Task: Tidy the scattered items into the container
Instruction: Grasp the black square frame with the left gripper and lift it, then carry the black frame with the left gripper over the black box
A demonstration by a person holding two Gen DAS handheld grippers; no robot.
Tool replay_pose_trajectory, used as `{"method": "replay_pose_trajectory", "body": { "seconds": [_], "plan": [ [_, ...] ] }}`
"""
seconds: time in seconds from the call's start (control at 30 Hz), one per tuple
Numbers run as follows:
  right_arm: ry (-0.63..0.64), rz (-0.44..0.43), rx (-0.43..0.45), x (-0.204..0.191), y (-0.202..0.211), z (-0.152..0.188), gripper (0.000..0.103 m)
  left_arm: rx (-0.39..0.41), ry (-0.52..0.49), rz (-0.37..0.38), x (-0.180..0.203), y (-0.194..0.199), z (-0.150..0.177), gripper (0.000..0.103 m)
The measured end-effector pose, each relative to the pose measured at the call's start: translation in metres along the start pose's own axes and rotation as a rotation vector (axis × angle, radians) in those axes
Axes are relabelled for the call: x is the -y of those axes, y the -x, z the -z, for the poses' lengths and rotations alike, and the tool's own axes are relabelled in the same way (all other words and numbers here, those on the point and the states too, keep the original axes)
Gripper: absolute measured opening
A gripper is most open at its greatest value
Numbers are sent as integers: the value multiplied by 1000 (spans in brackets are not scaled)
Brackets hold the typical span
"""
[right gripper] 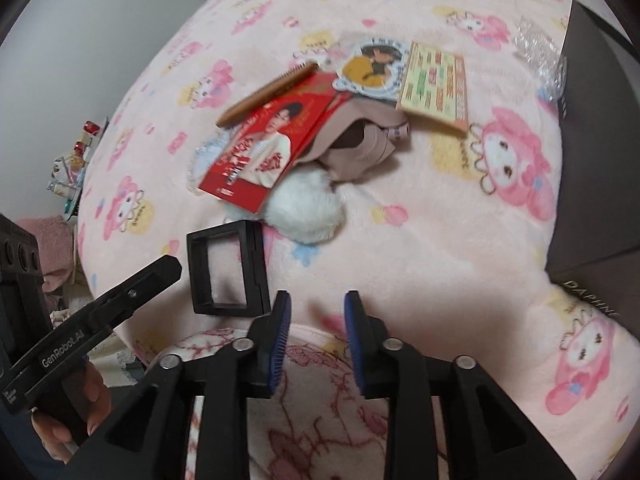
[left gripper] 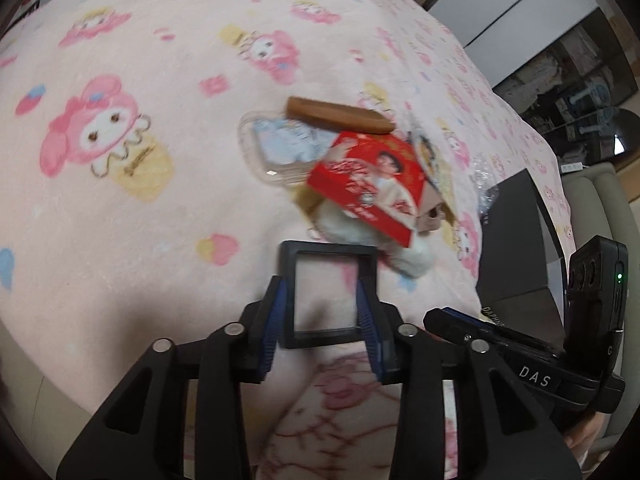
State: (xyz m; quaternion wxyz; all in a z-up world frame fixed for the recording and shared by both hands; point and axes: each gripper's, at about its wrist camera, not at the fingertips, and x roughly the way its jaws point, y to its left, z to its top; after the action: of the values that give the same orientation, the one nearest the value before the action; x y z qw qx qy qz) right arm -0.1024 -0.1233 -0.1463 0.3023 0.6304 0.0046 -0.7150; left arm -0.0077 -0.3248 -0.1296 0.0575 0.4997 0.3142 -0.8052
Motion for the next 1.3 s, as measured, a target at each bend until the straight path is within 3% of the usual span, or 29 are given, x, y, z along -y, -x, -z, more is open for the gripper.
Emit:
{"method": "replay_pose_trajectory", "body": {
  "seconds": [0.1,0.17,0.3,0.47,0.63,0.87,1.1,1.3],
  "plan": [
    [14,-7,-35,-8,-13,-3,33,-10,41,9,-13,-11,-4,47],
    [40,-2,-61,-14,-23,-6,39,-34,59,42,-17,-21,-4,47],
    [67,-16,-88,-22,-41,-18,39,-67,25,50,-9,-36,-3,41],
    [76,-66,-90,-23,-47,-12,22,-71,-44,63,14,-31,-2,31],
    [49,-122,-56,-13,-32,-2,21,-21,-134,70,47,-5,-3,31],
    [39,-153,75,2,29,15,21,82,-277,102,118,42,3,31],
    [-75,-179,216,52,91,26,21,57,-348,207,183,52,17,29],
    [-152,-100,354,111,160,44,21,39,-465,265,268,40,34,29]
  ]
}}
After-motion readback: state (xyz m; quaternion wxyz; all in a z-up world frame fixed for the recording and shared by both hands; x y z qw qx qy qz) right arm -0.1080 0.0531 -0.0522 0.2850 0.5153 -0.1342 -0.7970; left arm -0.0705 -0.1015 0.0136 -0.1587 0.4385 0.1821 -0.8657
